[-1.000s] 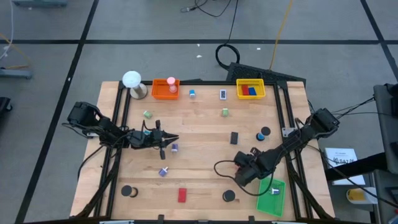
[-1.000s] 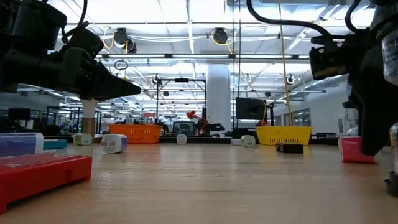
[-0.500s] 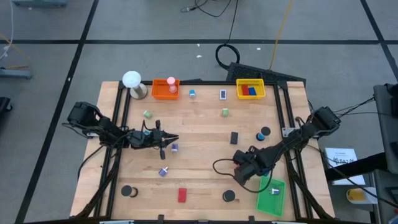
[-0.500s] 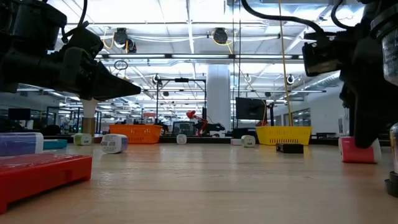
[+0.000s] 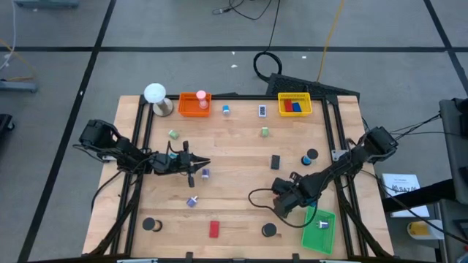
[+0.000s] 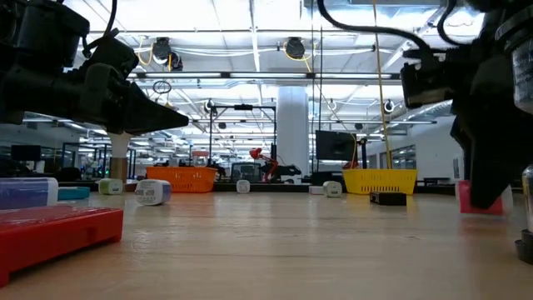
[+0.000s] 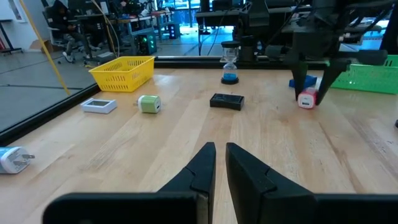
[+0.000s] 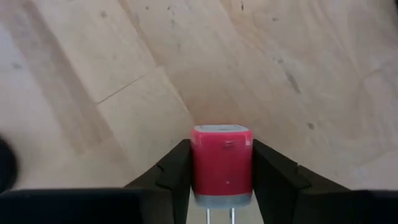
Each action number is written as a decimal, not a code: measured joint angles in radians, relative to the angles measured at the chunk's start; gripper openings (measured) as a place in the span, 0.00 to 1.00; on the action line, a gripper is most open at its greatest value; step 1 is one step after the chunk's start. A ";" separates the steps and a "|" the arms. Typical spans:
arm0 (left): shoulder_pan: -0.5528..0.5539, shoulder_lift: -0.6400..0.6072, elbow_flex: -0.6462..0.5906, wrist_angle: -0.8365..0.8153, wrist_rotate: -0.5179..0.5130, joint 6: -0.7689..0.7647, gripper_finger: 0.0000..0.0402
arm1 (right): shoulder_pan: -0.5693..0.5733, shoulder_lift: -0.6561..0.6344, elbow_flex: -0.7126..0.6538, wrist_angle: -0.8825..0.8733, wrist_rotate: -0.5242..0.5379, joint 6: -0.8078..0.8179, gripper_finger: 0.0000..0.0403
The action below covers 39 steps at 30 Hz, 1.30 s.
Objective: Pick & Place Office items
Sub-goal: Put the pink charger adapter into the green basket
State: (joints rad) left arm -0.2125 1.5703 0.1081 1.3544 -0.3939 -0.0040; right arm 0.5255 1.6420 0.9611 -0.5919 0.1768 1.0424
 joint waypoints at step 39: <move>0.000 0.000 0.000 0.000 0.000 0.000 0.09 | 0.556 -0.081 0.211 -0.360 -0.044 0.516 0.32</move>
State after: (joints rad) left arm -0.2123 1.5700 0.1081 1.3540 -0.3939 -0.0040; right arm 1.0816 1.5606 1.1717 -0.9523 0.1331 1.5589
